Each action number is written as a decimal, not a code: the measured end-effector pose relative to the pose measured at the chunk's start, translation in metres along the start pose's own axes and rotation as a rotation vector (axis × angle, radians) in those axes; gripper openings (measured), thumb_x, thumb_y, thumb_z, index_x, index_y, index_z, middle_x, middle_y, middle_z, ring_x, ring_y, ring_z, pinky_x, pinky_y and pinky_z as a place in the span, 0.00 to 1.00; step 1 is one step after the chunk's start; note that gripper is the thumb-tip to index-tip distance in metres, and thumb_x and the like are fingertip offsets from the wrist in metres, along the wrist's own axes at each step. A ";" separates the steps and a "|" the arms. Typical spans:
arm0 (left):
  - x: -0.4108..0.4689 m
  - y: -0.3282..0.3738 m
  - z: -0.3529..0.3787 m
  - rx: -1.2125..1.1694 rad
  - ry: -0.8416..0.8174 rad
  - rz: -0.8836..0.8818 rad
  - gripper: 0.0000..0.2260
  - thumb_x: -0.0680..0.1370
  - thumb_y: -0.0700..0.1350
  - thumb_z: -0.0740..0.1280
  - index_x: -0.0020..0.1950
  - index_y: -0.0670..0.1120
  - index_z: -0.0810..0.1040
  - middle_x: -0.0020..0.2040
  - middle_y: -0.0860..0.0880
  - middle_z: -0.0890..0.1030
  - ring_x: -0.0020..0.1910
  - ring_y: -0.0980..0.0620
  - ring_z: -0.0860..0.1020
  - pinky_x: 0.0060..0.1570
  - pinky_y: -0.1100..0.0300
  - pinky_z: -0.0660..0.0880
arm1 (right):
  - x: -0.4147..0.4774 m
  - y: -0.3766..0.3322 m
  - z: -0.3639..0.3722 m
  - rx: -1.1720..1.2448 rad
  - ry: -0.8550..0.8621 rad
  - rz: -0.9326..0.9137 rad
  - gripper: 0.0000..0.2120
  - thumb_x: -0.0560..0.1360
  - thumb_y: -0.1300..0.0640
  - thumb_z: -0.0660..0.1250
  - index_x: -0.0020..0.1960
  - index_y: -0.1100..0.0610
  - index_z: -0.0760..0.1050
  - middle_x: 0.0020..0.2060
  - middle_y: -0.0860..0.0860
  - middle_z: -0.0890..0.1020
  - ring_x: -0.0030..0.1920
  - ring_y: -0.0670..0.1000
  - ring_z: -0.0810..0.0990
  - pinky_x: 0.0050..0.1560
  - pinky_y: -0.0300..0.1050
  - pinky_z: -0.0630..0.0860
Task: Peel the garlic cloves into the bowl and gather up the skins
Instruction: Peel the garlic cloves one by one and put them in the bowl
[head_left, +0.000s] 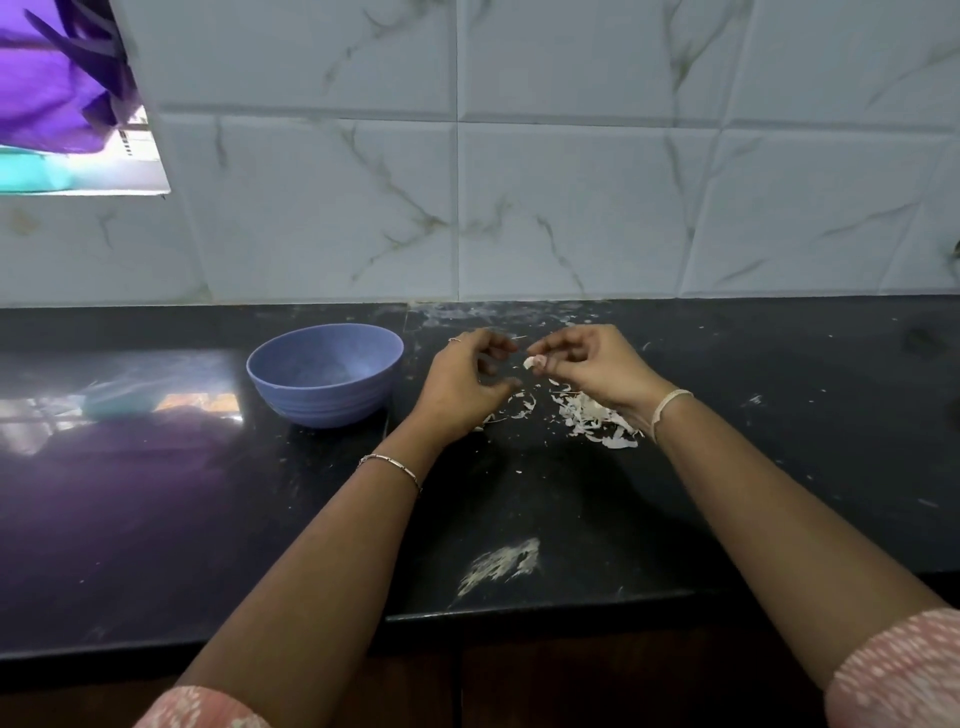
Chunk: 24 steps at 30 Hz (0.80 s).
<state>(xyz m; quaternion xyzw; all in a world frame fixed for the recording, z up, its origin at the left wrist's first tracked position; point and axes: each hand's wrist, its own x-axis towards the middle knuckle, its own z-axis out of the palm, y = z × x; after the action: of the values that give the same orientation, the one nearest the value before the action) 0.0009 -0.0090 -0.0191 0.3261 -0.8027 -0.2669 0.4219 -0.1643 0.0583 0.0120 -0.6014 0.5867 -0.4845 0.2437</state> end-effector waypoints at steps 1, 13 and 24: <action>0.000 0.001 0.002 -0.062 0.007 -0.016 0.13 0.71 0.39 0.76 0.52 0.48 0.79 0.47 0.55 0.80 0.42 0.55 0.78 0.45 0.66 0.77 | -0.002 0.003 0.002 0.123 0.018 0.050 0.07 0.73 0.65 0.72 0.51 0.61 0.79 0.36 0.52 0.83 0.32 0.39 0.80 0.34 0.30 0.72; 0.007 0.002 0.015 -0.311 0.094 -0.156 0.03 0.77 0.39 0.71 0.48 0.45 0.83 0.38 0.48 0.82 0.33 0.47 0.80 0.41 0.48 0.83 | -0.003 0.014 0.020 0.161 0.180 0.040 0.03 0.73 0.59 0.74 0.41 0.54 0.81 0.35 0.47 0.82 0.34 0.37 0.78 0.34 0.31 0.73; 0.008 0.004 0.019 -0.401 0.093 -0.229 0.05 0.77 0.38 0.71 0.51 0.43 0.84 0.39 0.48 0.82 0.33 0.53 0.80 0.45 0.45 0.83 | 0.005 0.018 0.018 -0.081 0.309 -0.076 0.01 0.71 0.57 0.76 0.43 0.54 0.85 0.37 0.47 0.86 0.41 0.44 0.84 0.49 0.44 0.82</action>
<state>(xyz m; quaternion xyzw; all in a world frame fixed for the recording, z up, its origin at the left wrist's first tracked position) -0.0195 -0.0090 -0.0215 0.3368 -0.6711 -0.4519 0.4817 -0.1577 0.0455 -0.0099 -0.5509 0.6131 -0.5559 0.1077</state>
